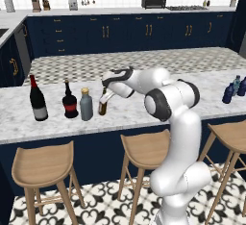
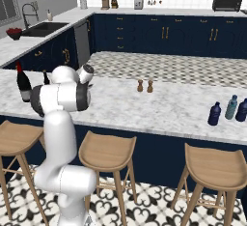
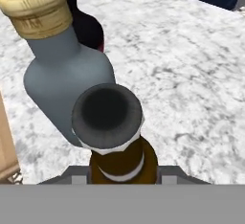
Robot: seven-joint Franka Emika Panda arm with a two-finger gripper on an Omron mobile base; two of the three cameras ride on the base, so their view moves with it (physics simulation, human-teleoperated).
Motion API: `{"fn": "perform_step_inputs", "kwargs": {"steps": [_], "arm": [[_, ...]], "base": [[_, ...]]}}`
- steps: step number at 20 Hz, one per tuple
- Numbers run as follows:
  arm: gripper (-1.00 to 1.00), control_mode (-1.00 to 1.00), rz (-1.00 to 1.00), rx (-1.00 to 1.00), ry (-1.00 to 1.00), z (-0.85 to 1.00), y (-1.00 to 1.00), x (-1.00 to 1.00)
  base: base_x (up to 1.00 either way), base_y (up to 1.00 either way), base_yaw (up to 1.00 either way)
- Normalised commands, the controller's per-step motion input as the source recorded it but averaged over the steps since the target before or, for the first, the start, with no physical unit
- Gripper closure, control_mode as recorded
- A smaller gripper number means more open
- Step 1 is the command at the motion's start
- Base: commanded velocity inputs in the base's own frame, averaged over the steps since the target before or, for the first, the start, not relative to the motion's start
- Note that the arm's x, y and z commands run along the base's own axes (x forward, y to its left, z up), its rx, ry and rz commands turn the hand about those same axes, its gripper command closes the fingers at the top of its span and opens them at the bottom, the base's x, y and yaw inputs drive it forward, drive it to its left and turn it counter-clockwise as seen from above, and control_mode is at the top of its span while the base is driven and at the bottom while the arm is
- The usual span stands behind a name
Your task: Move the plastic bottles in the middle to the plastics group, and the glass bottles in the middle to the glass group.
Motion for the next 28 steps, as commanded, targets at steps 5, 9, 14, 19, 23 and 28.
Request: {"fn": "perform_step_inputs", "kwargs": {"steps": [5,9,14,19,23,28], "arm": [[1.00,-1.00,0.09,0.00,-0.07,-0.24,0.19,0.14],[1.00,-1.00,0.08,-0.02,-0.04,-0.33,0.24,0.12],[1.00,-1.00,0.06,-0.02,-0.03,-0.29,0.19,0.14],[1.00,-1.00,0.04,-0.09,0.00,-0.36,0.14,0.00],[1.00,-1.00,0.02,-0.08,-0.05,-0.37,0.20,-0.02],[1.00,-1.00,0.01,-0.04,-0.02,-0.39,0.03,-0.05]], "base": [[0.00,0.00,0.00],[0.00,0.00,0.00],[0.00,0.00,0.00],[0.00,0.00,0.00],[0.00,0.00,0.00],[0.00,0.00,0.00]]}}
